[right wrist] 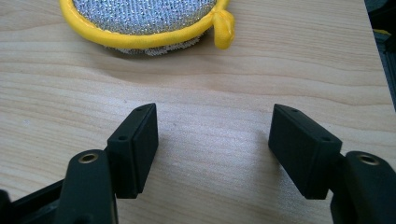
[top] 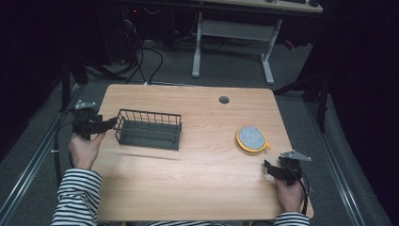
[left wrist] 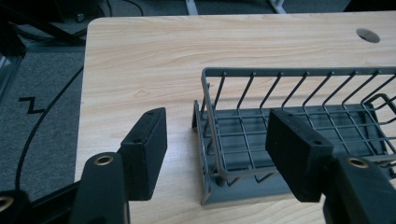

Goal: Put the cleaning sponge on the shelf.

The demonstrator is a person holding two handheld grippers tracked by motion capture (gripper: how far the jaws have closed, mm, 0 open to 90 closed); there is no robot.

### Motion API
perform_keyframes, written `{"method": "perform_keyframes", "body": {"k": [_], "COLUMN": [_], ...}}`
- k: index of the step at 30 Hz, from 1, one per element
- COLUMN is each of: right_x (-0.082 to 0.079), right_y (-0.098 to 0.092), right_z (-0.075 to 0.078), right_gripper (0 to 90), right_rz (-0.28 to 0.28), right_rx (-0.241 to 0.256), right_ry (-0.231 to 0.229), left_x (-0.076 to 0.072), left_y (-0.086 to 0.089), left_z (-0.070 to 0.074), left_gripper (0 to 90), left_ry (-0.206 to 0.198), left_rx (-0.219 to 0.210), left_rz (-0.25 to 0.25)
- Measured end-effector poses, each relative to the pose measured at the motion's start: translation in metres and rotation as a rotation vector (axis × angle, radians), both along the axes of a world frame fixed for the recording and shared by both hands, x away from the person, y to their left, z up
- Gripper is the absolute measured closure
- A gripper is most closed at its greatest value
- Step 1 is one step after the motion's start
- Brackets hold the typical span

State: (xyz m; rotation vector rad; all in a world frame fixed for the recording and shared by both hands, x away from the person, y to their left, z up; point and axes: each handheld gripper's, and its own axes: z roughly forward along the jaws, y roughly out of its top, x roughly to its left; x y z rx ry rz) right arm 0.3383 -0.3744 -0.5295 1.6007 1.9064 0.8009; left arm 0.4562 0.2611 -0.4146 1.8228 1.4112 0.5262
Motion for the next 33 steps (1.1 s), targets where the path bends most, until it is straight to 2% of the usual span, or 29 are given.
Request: {"method": "perform_keyframes", "body": {"k": [6, 11, 15, 18, 25, 33], "right_x": [0.0, 0.0, 0.0, 0.0, 0.0, 0.0], "right_y": [0.0, 0.0, 0.0, 0.0, 0.0, 0.0], "right_z": [0.0, 0.0, 0.0, 0.0, 0.0, 0.0], "right_gripper": [33.4, 33.3, 33.4, 33.4, 33.3, 33.4], "right_rz": [0.0, 0.001, 0.001, 0.001, 0.001, 0.001], "right_rx": [0.0, 0.001, 0.001, 0.001, 0.001, 0.002], "right_ry": [0.0, -0.003, -0.003, -0.003, -0.003, -0.002], "left_x": [0.012, 0.023, 0.03, 0.036, 0.042, 0.045], "left_y": [-0.008, -0.013, -0.018, -0.017, -0.015, -0.014], "left_z": [0.003, -0.001, -0.006, -0.012, -0.018, -0.022], "left_gripper": [41.8, 46.6, 50.0, 50.6, 52.5, 60.0], "left_ry": [0.014, 0.026, 0.055, 0.09, 0.136, 0.167], "left_rx": [0.029, 0.049, 0.076, 0.078, 0.093, 0.106], "left_rz": [-0.007, 0.007, 0.01, 0.027, 0.038, 0.037]}}
